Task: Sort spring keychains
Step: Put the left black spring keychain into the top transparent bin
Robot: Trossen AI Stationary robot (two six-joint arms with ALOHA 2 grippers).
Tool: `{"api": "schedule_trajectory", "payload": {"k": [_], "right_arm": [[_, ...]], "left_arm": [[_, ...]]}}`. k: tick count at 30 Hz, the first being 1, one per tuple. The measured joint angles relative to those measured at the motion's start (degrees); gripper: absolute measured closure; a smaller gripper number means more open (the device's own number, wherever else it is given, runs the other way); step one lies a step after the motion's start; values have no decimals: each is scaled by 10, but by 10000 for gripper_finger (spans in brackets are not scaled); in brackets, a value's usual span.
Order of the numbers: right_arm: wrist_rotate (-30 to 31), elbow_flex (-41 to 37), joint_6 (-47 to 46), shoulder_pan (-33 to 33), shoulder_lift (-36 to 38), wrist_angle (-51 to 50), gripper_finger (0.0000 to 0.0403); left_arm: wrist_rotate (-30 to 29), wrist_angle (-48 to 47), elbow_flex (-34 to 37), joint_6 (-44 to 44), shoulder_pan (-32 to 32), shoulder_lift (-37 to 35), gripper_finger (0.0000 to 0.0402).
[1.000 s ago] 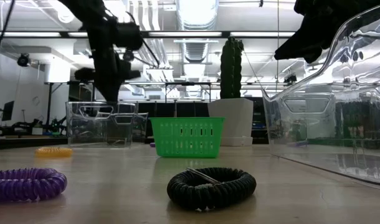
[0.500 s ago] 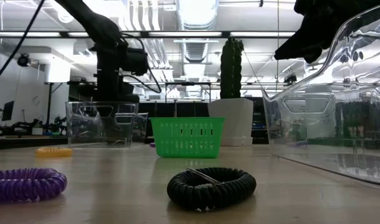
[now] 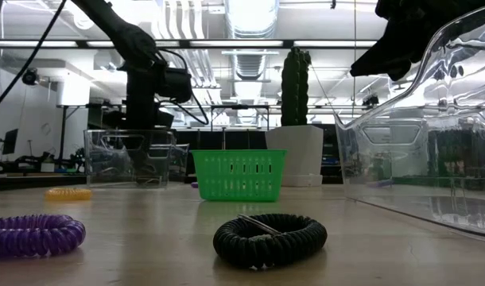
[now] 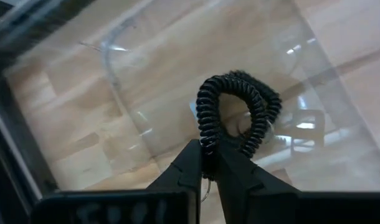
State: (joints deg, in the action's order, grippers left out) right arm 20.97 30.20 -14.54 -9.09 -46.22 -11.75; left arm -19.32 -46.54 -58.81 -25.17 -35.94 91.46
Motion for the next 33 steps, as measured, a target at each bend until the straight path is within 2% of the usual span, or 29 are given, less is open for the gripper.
{"api": "schedule_trajectory", "payload": {"k": [5, 27, 33], "right_arm": [[0, 0, 0, 0, 0, 0, 317], [0, 0, -3, 0, 0, 0, 317], [0, 0, -5, 0, 0, 0, 317]], "left_arm": [[-16, 0, 0, 0, 0, 0, 368], [-16, 1, 0, 12, 0, 0, 365], [-16, 1, 0, 11, 0, -1, 324]]}}
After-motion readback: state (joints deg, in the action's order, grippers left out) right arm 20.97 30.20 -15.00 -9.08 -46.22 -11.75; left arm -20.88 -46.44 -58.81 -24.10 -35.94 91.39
